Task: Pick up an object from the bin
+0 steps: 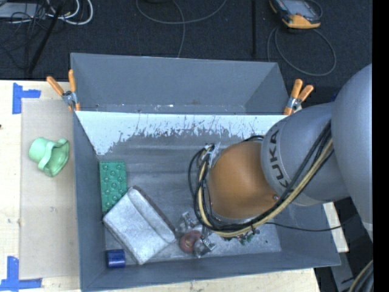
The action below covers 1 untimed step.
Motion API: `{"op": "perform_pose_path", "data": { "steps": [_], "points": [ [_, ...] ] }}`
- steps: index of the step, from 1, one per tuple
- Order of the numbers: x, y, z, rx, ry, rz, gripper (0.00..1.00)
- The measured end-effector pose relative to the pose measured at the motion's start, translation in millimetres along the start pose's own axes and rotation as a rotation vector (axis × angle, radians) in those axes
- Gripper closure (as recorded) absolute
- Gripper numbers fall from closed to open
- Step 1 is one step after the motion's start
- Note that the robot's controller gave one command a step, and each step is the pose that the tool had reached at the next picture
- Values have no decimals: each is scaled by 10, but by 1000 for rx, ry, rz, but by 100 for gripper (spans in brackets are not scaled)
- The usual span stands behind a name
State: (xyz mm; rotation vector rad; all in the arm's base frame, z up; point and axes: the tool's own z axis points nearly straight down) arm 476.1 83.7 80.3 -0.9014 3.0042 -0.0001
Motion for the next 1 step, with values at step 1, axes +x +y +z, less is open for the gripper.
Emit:
{"op": "perform_pose_path", "data": {
  "steps": [1],
  "points": [
    [-189, 57, -1301, 1, -3, -2, 100]
  ]
}}
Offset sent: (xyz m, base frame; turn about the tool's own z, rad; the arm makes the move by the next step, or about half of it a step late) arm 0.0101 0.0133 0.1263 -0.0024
